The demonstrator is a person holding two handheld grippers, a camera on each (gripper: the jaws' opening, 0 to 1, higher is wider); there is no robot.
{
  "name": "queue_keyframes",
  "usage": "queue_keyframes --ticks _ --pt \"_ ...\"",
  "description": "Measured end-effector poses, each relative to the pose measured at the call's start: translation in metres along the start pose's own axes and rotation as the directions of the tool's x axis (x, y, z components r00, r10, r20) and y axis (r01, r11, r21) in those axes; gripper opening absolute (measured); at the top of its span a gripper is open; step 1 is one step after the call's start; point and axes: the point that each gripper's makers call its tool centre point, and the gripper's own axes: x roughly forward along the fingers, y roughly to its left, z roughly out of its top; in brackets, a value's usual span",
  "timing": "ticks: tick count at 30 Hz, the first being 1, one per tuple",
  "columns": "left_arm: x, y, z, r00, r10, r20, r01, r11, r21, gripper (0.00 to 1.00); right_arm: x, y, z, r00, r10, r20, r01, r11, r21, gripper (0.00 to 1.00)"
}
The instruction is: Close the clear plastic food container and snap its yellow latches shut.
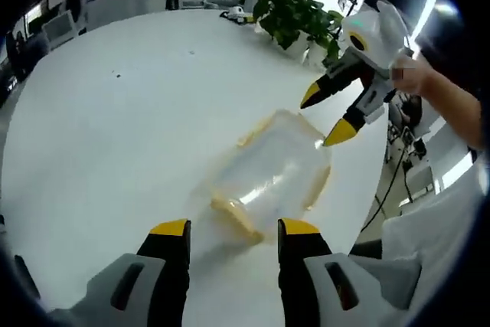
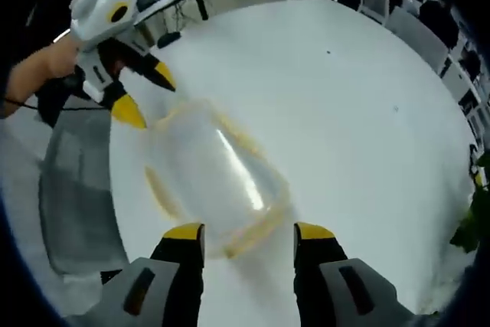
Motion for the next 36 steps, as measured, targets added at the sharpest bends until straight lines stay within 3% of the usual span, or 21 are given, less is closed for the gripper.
queue_keyframes --ticks 9,15,22,27,33,35,36 --pt "0.003 -0.003 -0.002 1.0 0.016 -0.015 -0.018 0.993 -0.114 0.44 -0.002 -0.007 0.002 0.998 -0.06 0.013 0.056 0.971 0.233 0.42" --pt "0.007 -0.009 -0.001 1.0 -0.004 -0.011 0.002 0.982 -0.191 0.42 0.002 -0.005 -0.002 0.999 -0.049 0.009 0.043 0.942 0.333 0.41" --pt "0.015 -0.017 0.003 0.999 -0.046 0.005 0.046 0.954 -0.295 0.42 0.01 -0.002 -0.01 1.0 -0.026 0.0 0.024 0.924 0.381 0.39" --pt "0.018 -0.022 0.001 0.998 -0.061 0.004 0.059 0.945 -0.321 0.39 0.013 -0.001 -0.007 0.999 0.001 0.04 -0.018 0.903 0.429 0.39" --pt "0.023 -0.02 -0.007 0.998 -0.043 -0.041 0.03 0.96 -0.279 0.33 0.017 0.004 -0.004 0.995 0.042 0.087 -0.078 0.874 0.479 0.38" --pt "0.024 -0.017 -0.013 0.997 -0.025 -0.071 0.011 0.98 -0.201 0.3 0.017 0.005 -0.005 0.995 0.036 0.093 -0.075 0.88 0.469 0.38" --pt "0.024 -0.019 -0.01 0.998 -0.029 -0.059 0.012 0.965 -0.261 0.3 0.017 0.005 -0.004 0.995 0.033 0.096 -0.074 0.882 0.466 0.38"
